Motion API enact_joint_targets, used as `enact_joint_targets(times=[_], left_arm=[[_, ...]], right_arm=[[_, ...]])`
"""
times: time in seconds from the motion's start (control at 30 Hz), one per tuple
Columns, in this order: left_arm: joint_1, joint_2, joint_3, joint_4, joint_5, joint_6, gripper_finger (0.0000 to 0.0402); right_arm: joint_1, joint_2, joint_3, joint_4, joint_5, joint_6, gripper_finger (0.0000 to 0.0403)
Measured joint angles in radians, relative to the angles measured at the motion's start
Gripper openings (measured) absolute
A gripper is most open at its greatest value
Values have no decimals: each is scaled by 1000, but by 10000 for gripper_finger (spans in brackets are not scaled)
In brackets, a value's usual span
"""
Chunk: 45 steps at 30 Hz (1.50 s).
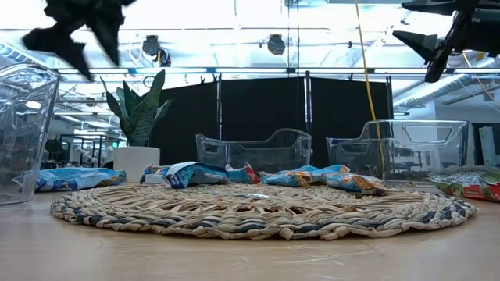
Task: Pick and place Granola Bars by type
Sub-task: Put the top left yellow granola bar into the top right transparent bin
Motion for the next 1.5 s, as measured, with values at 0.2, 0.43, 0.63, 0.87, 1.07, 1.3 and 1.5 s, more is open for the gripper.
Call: enact_joint_targets(times=[0.2,0.43,0.63,0.87,1.07,1.3,1.5], left_arm=[[8,132,0,-121,-11,-107,299],[8,269,-47,-127,-21,-123,310],[9,314,-130,-90,-21,-206,310],[9,315,-268,56,-16,-264,310],[10,315,-342,151,-27,-285,310],[14,315,-412,333,-40,-263,310],[37,314,-418,361,-43,-203,263]], right_arm=[[0,0,0,2,-28,-19,208],[0,0,0,3,-35,-21,208],[0,0,0,0,-77,-21,208],[0,0,0,6,-77,-20,208],[0,0,0,32,-77,-20,208],[0,0,5,30,-75,-20,208],[0,0,5,34,-73,-20,208]])
